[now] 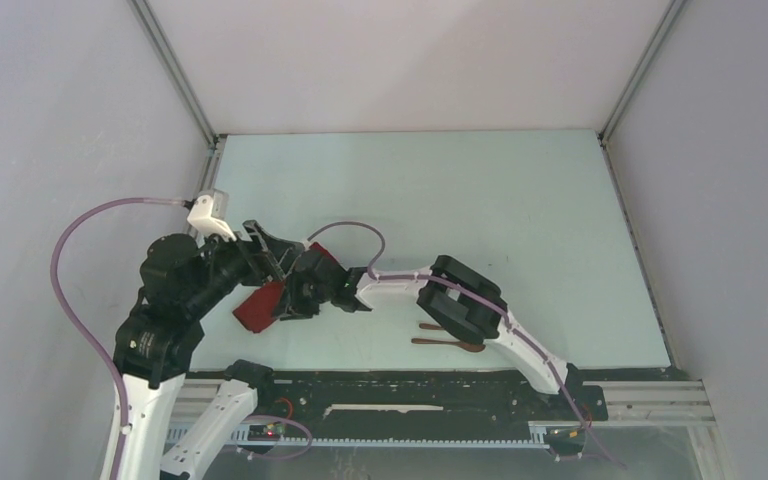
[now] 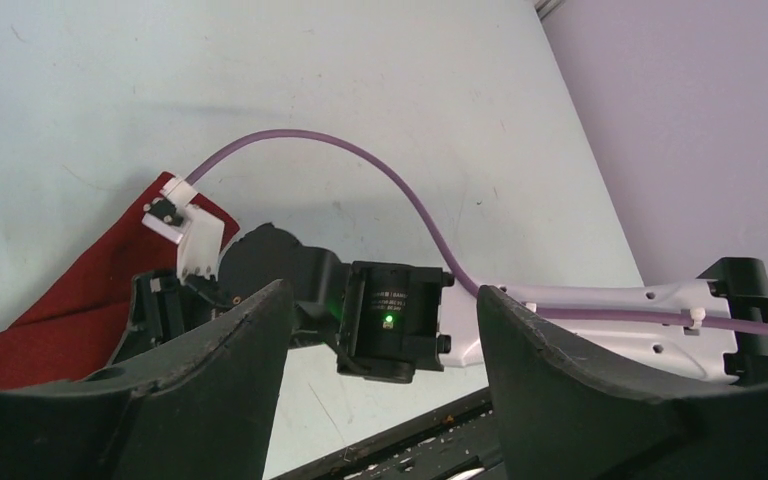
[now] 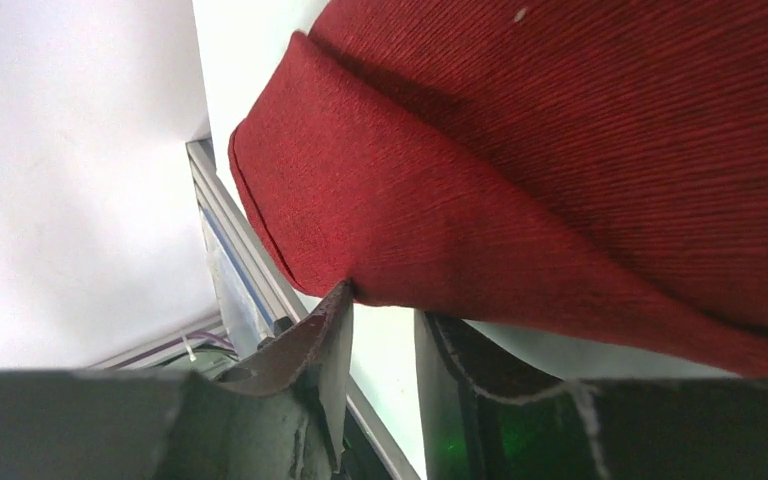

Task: Fold the napkin into a case and place the utensils inside
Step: Move the smaller rectangle folded napkin to the center of the board.

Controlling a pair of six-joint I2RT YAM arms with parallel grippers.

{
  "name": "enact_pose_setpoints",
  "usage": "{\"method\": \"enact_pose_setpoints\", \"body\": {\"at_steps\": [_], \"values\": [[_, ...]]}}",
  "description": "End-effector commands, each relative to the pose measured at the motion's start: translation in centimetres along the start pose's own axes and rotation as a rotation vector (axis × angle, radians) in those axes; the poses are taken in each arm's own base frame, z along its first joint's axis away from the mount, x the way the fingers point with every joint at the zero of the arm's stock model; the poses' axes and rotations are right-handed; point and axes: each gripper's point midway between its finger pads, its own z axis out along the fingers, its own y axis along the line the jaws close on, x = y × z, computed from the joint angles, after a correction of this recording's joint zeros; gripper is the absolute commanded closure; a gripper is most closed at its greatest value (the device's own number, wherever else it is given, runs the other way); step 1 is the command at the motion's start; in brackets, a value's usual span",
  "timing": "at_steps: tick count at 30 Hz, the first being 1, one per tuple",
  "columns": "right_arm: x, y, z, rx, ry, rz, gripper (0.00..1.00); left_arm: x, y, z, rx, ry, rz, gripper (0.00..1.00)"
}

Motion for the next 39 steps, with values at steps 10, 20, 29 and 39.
{"method": "enact_pose_setpoints", "body": {"at_steps": [10, 20, 29, 39], "values": [[-2.9, -3.7, -6.2, 0.114, -0.108, -0.025, 0.39, -1.3, -1.4, -0.1, 0.057, -0.029, 0.002, 0.26], [-5.1, -2.0, -1.4, 0.035, -0.127, -0.075, 0.49, -1.9, -1.5, -0.1, 0.049, -0.031, 0.012, 0.25], [-4.8, 2.0, 1.7, -0.005, -0.109, -0.128, 0.51, -1.5, -0.8, -0.1, 0.016, -0.023, 0.013, 0.25], [-6.7, 4.0, -12.9, -0.006, -0.054, -0.39, 0.23, -2.1, -1.1, 1.4, 0.038, -0.025, 0.022, 0.24]]}}
